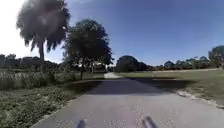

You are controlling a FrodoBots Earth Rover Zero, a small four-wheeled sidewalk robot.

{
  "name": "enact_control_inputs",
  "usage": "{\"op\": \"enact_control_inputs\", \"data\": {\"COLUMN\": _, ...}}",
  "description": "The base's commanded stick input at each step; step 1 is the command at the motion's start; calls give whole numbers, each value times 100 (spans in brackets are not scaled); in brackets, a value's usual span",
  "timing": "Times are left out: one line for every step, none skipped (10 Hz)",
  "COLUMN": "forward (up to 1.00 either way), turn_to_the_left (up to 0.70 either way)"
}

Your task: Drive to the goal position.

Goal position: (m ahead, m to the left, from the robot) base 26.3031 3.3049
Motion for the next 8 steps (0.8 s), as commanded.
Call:
{"op": "enact_control_inputs", "data": {"forward": 70, "turn_to_the_left": 0}}
{"op": "enact_control_inputs", "data": {"forward": 70, "turn_to_the_left": 0}}
{"op": "enact_control_inputs", "data": {"forward": 70, "turn_to_the_left": 0}}
{"op": "enact_control_inputs", "data": {"forward": 70, "turn_to_the_left": 0}}
{"op": "enact_control_inputs", "data": {"forward": 70, "turn_to_the_left": 0}}
{"op": "enact_control_inputs", "data": {"forward": 70, "turn_to_the_left": 0}}
{"op": "enact_control_inputs", "data": {"forward": 70, "turn_to_the_left": 0}}
{"op": "enact_control_inputs", "data": {"forward": 70, "turn_to_the_left": 0}}
